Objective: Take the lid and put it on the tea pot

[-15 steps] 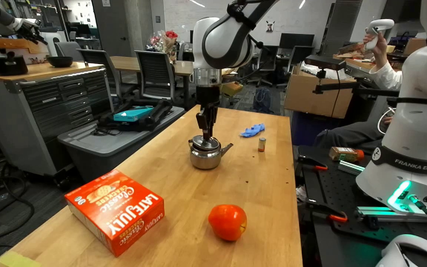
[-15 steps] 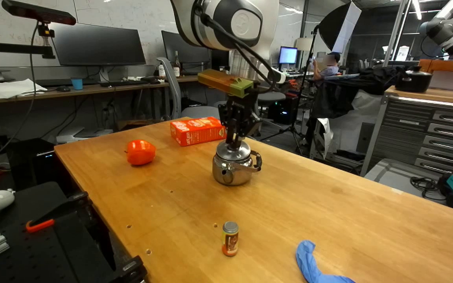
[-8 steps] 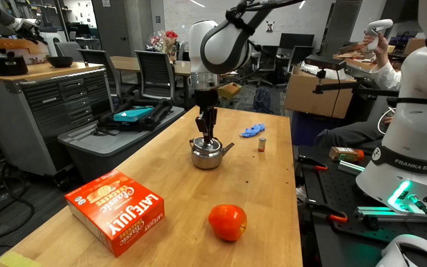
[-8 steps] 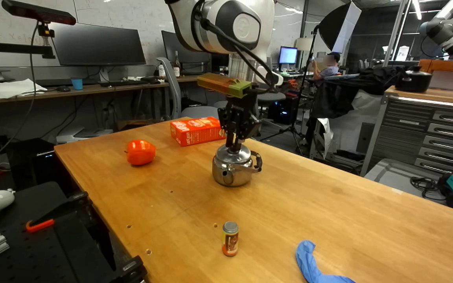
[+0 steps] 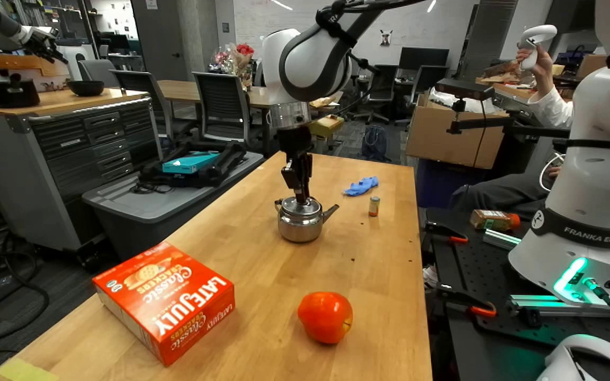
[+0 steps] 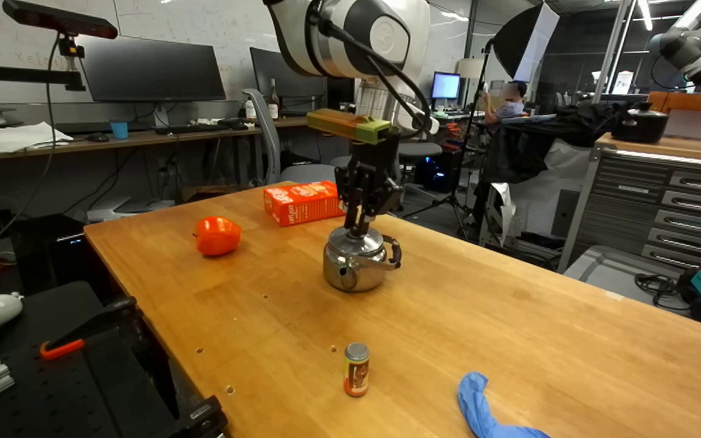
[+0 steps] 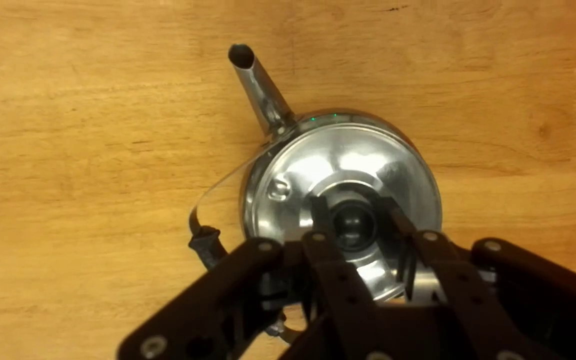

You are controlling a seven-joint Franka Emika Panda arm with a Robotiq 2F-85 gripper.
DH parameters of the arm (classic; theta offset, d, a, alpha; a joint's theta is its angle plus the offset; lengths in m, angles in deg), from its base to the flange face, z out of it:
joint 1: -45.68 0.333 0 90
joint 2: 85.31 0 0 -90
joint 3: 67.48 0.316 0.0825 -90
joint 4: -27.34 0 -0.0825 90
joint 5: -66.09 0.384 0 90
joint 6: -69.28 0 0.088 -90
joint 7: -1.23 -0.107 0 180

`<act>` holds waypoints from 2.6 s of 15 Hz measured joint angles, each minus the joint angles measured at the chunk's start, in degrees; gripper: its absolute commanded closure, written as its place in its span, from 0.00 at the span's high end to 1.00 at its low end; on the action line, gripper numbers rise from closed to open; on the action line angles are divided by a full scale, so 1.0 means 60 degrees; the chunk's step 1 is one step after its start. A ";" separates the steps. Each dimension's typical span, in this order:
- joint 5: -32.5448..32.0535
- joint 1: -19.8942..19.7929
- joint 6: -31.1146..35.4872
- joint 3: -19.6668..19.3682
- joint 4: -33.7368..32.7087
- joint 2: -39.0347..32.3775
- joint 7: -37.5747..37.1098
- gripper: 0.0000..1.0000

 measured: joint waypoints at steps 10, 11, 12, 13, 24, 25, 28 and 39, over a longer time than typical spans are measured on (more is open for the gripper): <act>0.0002 -0.0008 -0.0567 -0.0025 -0.0485 -0.0346 0.0000 0.08; 0.0002 -0.0009 -0.0639 -0.0029 -0.0537 -0.0374 -0.0001 0.11; 0.0002 -0.0008 -0.0681 -0.0032 -0.0575 -0.0396 -0.0001 0.37; 0.0002 -0.0008 -0.0687 -0.0034 -0.0582 -0.0401 -0.0001 0.54; 0.0002 -0.0008 0.0417 -0.0034 0.0485 0.0588 0.0116 1.00; -0.0022 -0.0008 0.0598 -0.0034 0.0743 0.0834 0.0174 1.00; -0.0059 -0.0009 0.1078 -0.0035 0.1491 0.1587 0.0363 1.00; -0.0557 -0.0009 0.1393 -0.0061 0.3233 0.3735 0.0135 1.00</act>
